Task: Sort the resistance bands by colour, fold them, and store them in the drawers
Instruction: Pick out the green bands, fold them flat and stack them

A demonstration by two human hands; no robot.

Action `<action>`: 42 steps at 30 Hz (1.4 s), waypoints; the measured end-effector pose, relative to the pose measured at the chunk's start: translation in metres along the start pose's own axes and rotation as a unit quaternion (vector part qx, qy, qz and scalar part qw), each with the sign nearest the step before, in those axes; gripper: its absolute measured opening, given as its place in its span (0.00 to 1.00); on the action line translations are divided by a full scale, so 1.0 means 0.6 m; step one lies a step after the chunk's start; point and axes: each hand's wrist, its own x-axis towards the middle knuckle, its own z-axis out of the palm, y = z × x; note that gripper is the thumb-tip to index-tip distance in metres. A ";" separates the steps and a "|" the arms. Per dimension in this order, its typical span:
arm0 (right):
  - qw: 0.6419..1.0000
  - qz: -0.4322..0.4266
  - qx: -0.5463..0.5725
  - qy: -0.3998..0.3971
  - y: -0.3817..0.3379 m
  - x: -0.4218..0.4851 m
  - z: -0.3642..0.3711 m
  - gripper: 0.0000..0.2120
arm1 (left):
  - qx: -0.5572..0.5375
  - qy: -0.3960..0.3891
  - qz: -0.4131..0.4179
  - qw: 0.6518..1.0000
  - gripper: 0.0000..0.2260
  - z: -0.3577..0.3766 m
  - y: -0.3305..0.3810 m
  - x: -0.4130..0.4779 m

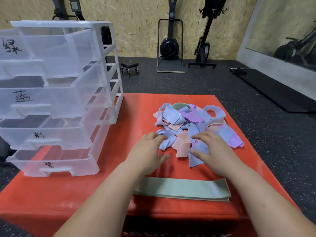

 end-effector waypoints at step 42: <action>0.982 -0.006 0.038 0.188 -0.030 0.310 -0.119 0.06 | -0.092 -0.002 -0.020 0.996 0.29 0.008 0.005 0.087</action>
